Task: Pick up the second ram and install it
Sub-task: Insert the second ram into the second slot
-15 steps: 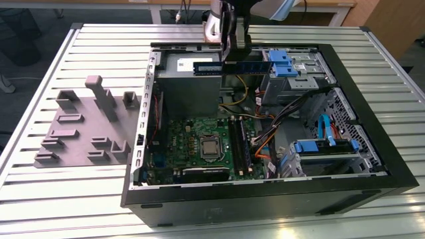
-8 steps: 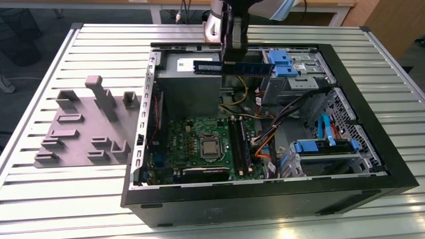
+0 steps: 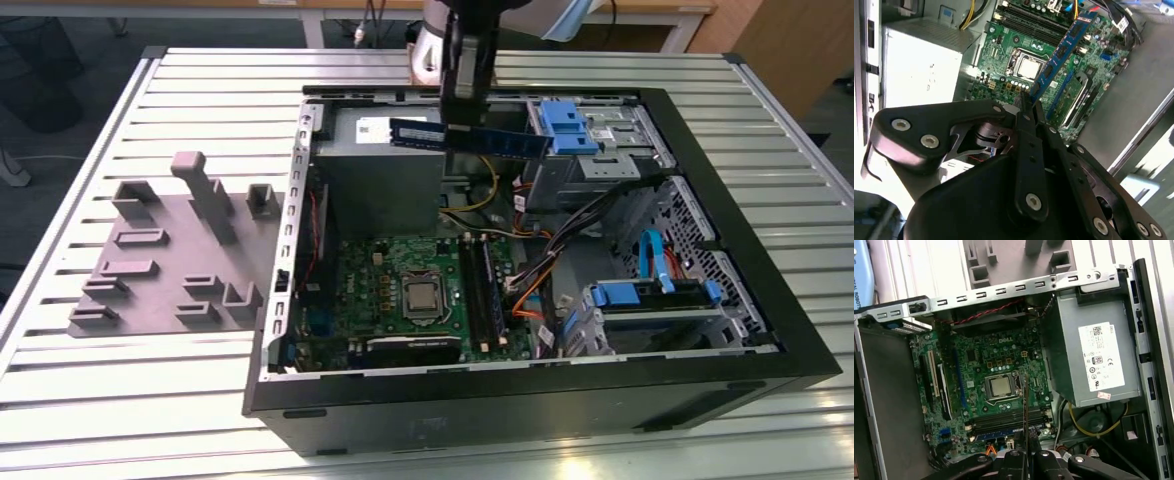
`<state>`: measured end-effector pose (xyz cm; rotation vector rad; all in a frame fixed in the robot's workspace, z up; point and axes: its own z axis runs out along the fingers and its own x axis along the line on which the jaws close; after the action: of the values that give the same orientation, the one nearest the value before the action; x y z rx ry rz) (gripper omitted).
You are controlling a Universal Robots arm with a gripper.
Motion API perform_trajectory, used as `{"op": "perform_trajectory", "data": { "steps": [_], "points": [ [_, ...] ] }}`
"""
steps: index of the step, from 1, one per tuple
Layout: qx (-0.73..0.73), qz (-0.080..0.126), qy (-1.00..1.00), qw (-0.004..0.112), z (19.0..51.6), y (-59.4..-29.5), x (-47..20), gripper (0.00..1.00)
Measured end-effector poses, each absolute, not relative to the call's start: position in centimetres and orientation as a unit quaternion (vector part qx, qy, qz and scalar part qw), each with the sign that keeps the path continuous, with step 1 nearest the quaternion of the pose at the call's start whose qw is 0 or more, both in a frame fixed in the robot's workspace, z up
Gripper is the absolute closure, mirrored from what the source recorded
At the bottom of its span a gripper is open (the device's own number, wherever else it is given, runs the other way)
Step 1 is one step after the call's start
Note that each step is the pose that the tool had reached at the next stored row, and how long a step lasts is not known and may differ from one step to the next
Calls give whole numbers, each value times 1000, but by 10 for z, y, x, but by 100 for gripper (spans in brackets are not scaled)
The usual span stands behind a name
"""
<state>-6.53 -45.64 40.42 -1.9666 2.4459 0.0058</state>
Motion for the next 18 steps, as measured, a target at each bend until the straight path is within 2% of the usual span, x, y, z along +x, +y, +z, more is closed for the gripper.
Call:
{"op": "perform_trajectory", "data": {
  "steps": [18],
  "points": [
    [-504, 0, 864, 1, 401, -456, -65, 86]
  ]
}}
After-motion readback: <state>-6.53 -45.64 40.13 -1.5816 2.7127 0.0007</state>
